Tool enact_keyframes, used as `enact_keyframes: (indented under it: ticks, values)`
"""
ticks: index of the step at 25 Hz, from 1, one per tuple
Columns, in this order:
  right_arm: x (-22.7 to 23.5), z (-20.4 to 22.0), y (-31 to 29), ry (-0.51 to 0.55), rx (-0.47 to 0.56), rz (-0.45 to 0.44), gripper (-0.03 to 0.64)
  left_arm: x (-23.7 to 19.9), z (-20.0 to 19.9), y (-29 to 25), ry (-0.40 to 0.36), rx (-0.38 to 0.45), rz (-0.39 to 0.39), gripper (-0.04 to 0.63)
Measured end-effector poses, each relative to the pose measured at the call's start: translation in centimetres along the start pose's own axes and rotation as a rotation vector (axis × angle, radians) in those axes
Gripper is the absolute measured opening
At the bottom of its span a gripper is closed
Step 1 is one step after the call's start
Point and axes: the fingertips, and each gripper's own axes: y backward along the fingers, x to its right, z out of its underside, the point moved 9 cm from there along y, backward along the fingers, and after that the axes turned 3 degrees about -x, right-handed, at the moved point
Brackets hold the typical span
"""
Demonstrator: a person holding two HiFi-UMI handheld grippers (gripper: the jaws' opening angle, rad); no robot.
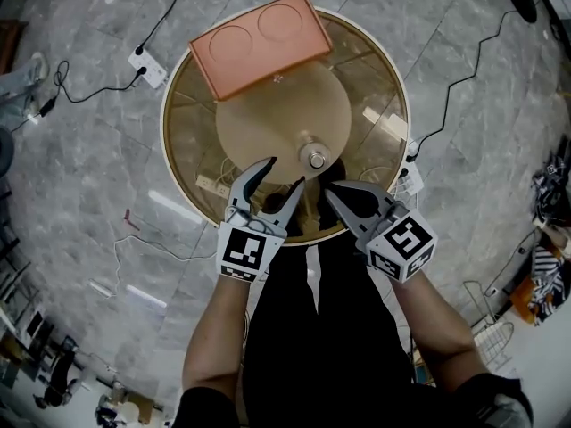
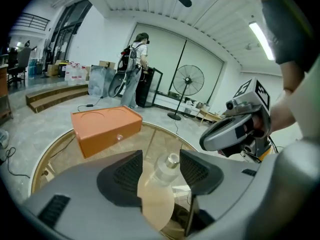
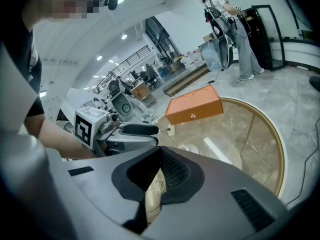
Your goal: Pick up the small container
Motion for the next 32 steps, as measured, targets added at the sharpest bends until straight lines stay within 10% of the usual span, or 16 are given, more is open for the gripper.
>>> enact_keyframes:
  ticks: [20,32]
  values:
    - [4.3,8.2,-1.2,-0.117,-0.010,0.040,0.014,1.5,4.9,-9.4,-0.178,-0.003,0.122,0.336]
    - [5.8,10.4,1.3,-0.149,0.016,0.065,0.014,2.4,5.6,-13.2,-0.156,-0.006,-0.006,0.363]
